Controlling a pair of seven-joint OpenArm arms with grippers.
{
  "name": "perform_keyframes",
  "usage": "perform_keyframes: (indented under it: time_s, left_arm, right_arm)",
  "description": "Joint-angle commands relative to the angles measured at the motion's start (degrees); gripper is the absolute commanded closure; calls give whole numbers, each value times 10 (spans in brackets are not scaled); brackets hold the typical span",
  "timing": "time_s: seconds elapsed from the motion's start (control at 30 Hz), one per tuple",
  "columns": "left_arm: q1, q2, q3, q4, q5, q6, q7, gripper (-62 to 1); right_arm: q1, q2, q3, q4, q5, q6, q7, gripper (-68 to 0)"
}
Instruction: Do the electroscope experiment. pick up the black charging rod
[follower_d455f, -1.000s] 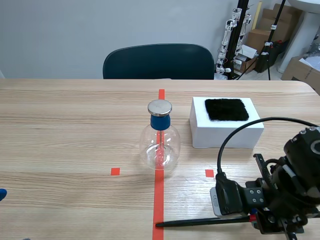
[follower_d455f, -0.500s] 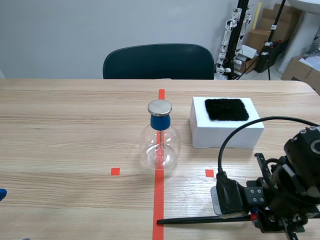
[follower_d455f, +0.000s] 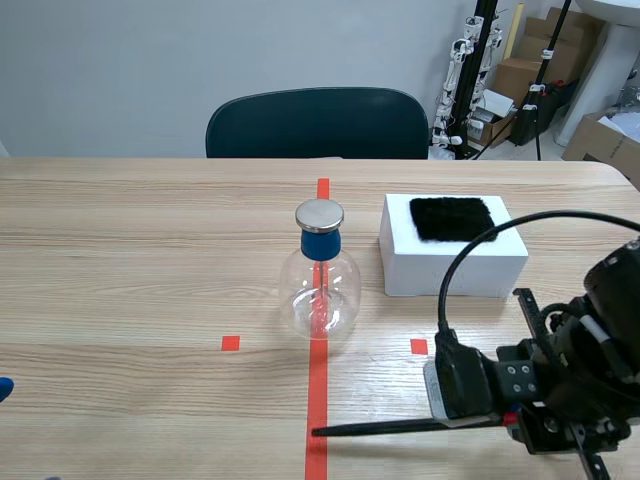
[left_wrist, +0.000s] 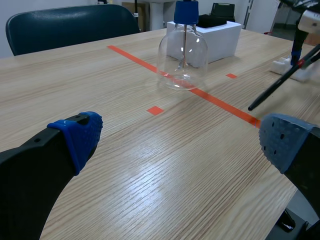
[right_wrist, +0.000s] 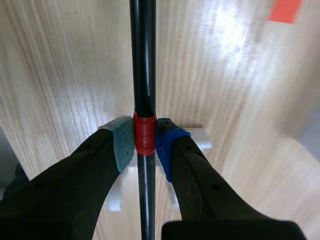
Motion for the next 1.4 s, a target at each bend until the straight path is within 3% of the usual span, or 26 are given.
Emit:
perform_keyframes:
  time_s: [0.0,0.1,0.27,0.43,0.6,0.73,0.83,0.97,1.13,1.37]
  left_arm:
    - [3,-2,-1,7,-6,0,-29,-623]
    - [3,-2,-1,7,-6,0,-29,-623]
    - [3,-2,-1,7,-6,0,-29,-623]
    - [3,-2,-1,7,-6,0,-29,-623]
    - [3,-2,-1,7,-6,0,-29,-623]
    - [3,-2,-1,7,-6,0,-29,-623]
    - [3,-2,-1,7,-6,0,-29,-623]
    - [3,-2,-1,7,-6,0,-29,-623]
    - [3,-2,-1,7,-6,0,-29,-623]
    - [3,-2,-1,7,-6,0,-29,-623]
  right_arm:
    - [7,23,15,30,0,-1,-2,0]
    - [-12,42,46,65,0,-1,0,0]
    - [-98,56,173,129,-9,0,1,0]
    - [-237,40,336,209,-86,0,45,0]
    - [-380,-42,475,281,-231,0,123,0]
    - [-476,-133,532,315,-405,-11,231,0]
    - [-520,-192,544,315,-521,-63,315,0]
    - [-568,-238,545,315,-625,-183,412,0]
    - [-627,-277,545,315,-703,-351,519,0]
    - [-694,-333,545,300,-761,-512,652,0]
